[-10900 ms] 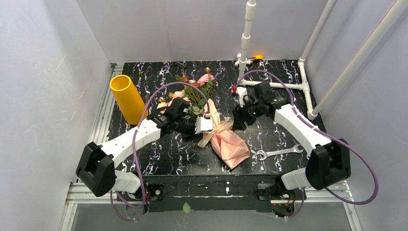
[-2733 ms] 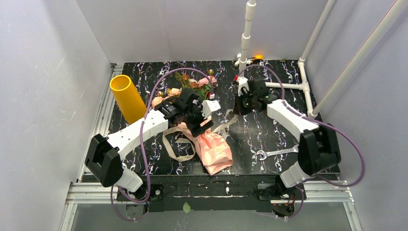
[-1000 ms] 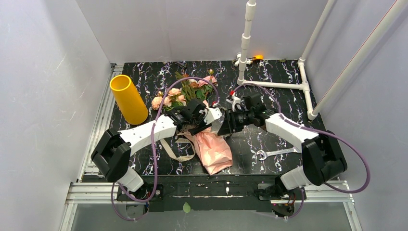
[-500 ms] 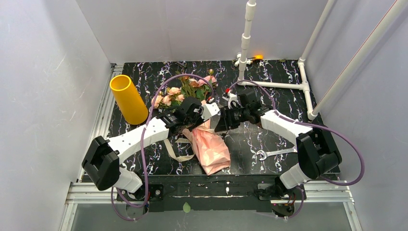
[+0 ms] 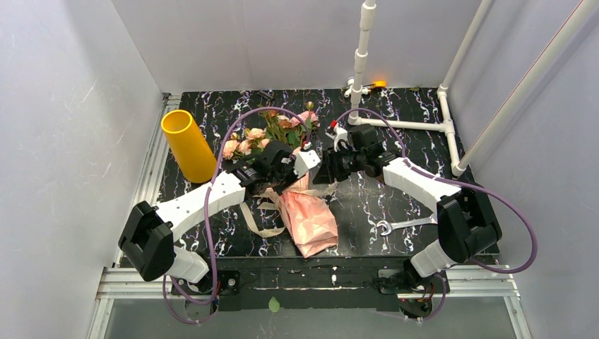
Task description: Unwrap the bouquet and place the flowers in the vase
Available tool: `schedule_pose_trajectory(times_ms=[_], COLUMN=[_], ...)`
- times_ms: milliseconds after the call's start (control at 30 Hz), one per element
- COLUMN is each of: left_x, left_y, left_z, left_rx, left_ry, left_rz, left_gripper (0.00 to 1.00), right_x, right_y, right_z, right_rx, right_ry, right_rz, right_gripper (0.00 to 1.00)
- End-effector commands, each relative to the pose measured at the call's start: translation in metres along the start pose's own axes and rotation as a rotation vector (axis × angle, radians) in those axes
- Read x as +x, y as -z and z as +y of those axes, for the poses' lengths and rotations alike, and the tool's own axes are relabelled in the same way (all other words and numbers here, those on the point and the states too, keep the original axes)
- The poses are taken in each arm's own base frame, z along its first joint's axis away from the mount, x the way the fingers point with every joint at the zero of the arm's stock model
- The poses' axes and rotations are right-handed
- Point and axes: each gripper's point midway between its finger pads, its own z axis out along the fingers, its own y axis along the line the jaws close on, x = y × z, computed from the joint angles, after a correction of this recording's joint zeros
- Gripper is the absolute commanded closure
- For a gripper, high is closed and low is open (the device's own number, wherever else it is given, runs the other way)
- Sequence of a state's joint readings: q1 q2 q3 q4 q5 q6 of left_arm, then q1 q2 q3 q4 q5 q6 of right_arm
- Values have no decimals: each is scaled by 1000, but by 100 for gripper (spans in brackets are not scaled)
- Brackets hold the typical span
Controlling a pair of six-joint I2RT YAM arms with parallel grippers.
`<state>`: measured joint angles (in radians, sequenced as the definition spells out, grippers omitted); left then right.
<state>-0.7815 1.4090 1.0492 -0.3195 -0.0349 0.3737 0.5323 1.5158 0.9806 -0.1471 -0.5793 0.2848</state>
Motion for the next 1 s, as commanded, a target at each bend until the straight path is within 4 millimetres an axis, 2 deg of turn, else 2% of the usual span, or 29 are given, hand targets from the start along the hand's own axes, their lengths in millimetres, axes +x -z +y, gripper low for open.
schedule_pose_trajectory(times_ms=[0, 267, 433, 533, 733, 967], left_x=[-11, 5, 12, 12, 15, 33], left_y=[15, 2, -1, 1, 1, -7], left_z=[-14, 2, 19, 23, 21, 10], left_rx=[96, 8, -90, -111, -103, -52], left_ry=[13, 2, 2, 8, 4, -24], left_rz=[-39, 60, 105, 110, 117, 174], left_gripper=[77, 77, 86, 89, 88, 79], right_x=[-29, -31, -31, -31, -31, -33], right_y=[-1, -3, -2, -2, -1, 0], right_z=[7, 8, 8, 8, 8, 9], right_rx=[-15, -20, -17, -15, -16, -14], right_ry=[63, 51, 52, 52, 50, 56], right_rz=[-72, -81, -83, -83, -84, -86], right_gripper=[49, 49, 48, 48, 48, 48])
